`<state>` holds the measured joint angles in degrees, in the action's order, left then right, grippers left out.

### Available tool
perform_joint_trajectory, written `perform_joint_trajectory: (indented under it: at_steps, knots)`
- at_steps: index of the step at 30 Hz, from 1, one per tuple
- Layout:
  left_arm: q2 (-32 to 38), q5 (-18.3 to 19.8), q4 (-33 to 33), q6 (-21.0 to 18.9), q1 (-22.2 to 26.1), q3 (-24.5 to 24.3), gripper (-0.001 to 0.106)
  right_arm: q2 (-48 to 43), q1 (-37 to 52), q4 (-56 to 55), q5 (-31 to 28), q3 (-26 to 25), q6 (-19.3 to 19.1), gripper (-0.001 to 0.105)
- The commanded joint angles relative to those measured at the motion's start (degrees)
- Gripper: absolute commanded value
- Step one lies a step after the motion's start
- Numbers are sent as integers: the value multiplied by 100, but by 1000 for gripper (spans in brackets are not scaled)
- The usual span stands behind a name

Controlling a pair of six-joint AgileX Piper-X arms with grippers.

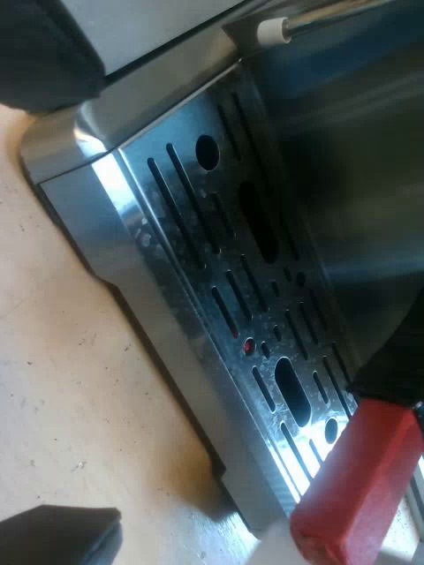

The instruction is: Place mug into machine

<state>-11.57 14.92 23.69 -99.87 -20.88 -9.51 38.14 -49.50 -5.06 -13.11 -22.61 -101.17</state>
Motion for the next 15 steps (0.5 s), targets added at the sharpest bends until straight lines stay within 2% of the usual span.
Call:
perform_joint_trajectory:
  at_steps: [1, 5, 12, 15]
  knots:
    - [17, -38, -90, -13, -28, -14, 93, 468, -2, 923, -39, -154, -3, 0]
    - [17, -15, -90, -13, -28, -14, 93, 1342, -2, 1675, -16, -306, -3, 0]
    - [17, 27, -103, -13, -28, -14, 93, 2260, -2, 2082, -16, -651, -3, 0]
    - [17, 26, -129, -13, -28, -14, 93, 2938, -2, 2553, -16, -904, -3, 0]
